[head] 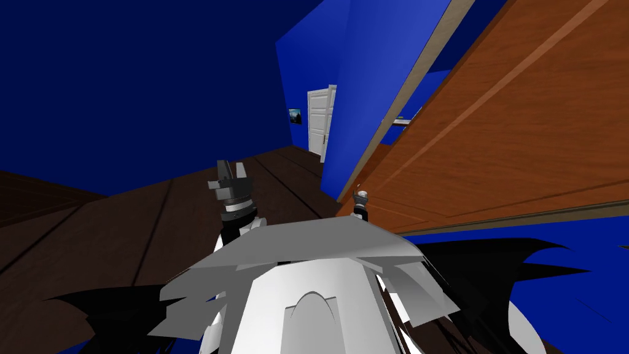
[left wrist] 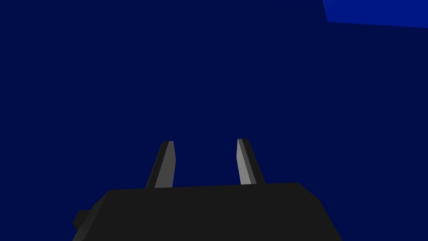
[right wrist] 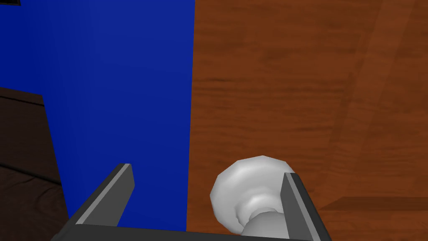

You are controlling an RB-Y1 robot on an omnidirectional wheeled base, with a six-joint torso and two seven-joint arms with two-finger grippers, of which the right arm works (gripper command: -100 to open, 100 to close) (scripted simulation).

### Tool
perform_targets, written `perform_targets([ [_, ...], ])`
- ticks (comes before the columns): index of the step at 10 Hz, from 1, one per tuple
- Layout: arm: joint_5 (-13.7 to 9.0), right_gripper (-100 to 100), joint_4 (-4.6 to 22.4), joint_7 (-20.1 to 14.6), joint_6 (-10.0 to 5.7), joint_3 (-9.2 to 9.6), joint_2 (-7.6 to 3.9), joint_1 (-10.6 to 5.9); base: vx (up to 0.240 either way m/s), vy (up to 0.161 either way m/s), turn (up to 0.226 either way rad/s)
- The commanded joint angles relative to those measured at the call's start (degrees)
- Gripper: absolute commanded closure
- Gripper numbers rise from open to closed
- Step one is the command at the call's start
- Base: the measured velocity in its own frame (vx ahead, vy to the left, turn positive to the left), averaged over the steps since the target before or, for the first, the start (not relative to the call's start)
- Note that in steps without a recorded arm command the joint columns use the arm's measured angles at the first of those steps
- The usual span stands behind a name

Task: Pull the door open

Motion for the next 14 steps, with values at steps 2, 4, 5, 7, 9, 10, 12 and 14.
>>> perform_targets([
  [2,0.4,-100,0.1,0.0,-1.64,0.49,0.76,0.70,-0.030,0.008,0.019],
  [4,0.9,-100,0.7,-0.1,-4.15,1.15,1.84,1.72,0.023,-0.100,0.038],
  [5,1.3,-100,1.2,-0.2,-6.00,1.65,2.64,2.47,0.028,-0.120,0.049],
  [7,1.6,-100,1.6,-0.3,-7.75,2.11,3.39,3.18,0.019,-0.073,0.030],
  [9,1.8,-100,1.8,-0.4,-8.52,2.31,3.72,3.49,0.026,-0.035,0.005],
  [10,1.8,-100,1.4,-0.4,-8.52,2.31,3.72,3.49,-0.002,-0.006,-0.003],
  [12,1.8,-100,1.8,-0.4,-8.52,2.31,3.72,3.49,-0.003,0.002,0.005],
  [14,2.5,-100,1.2,-0.5,-10.03,2.90,3.98,2.79,0.003,-0.025,0.036],
])
